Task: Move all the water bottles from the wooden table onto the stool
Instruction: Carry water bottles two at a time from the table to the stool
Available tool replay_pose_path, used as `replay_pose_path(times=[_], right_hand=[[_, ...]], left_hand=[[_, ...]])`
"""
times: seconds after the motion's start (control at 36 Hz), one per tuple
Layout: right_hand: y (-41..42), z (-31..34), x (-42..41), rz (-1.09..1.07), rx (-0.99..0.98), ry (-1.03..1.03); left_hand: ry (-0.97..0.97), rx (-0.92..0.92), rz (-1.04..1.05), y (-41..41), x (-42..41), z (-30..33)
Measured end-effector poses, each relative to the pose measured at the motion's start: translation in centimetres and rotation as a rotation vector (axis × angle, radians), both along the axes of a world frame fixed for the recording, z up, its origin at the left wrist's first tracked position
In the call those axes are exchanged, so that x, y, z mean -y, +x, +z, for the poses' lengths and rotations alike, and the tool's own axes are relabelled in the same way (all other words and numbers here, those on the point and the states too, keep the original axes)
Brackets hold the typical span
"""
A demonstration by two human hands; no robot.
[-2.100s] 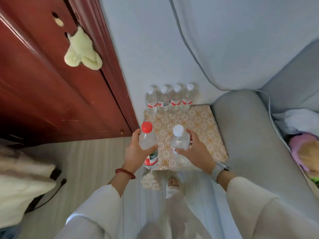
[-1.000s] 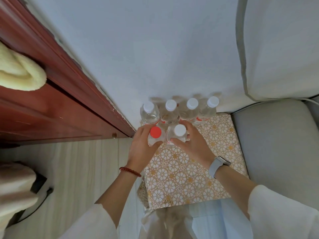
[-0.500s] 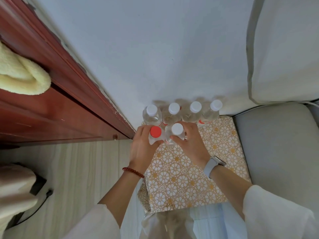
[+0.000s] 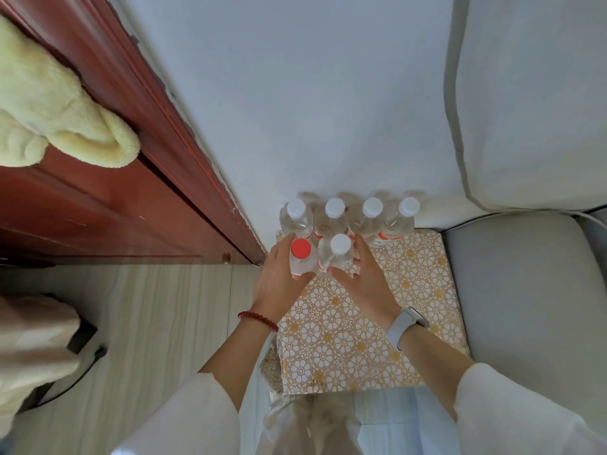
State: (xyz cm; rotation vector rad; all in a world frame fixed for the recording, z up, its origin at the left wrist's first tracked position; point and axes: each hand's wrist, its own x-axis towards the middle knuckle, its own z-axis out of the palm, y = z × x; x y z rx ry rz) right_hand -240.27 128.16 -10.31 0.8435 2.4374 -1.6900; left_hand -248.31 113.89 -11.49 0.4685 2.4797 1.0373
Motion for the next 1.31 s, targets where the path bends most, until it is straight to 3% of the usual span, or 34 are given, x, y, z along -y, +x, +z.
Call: replay_pose_path(times=[0.11,0.19,0.33,0.5,0.69,1.0,1.31], right_hand=[[1.2,1.8,0.7,0.012,-0.024,0.008],[2.6,2.6,1.7,0.021,0.096,0.027],[4.4,4.7,5.3,0.317,0.270,0.064],[5.1,8.9,14.2,0.725,0.168,0.172],[9.8,14.3,30.9,1.014,-0.001,0.236],[33.5,19.8,58.9,1.613,-0.111,0.187],[61.0,21.3,79.8,2.306,-0.217,0.248]], left_hand=[[0.005,0.023,0.090,1.8,1.2,1.4],[-0.026,0.037,0.177,4.1,3.1,2.4],[-0.050,0.069,0.356,8.5,8.1,4.7],[-0.108,-0.057,0.567,14.4,18.0,9.7],[-0.233,-0.175,0.890,25.6,33.1,15.7],[-0.284,-0.253,1.509,57.5,54.9,20.1],[-0.353,-0.171,2.126,87.0,64.0,20.9]])
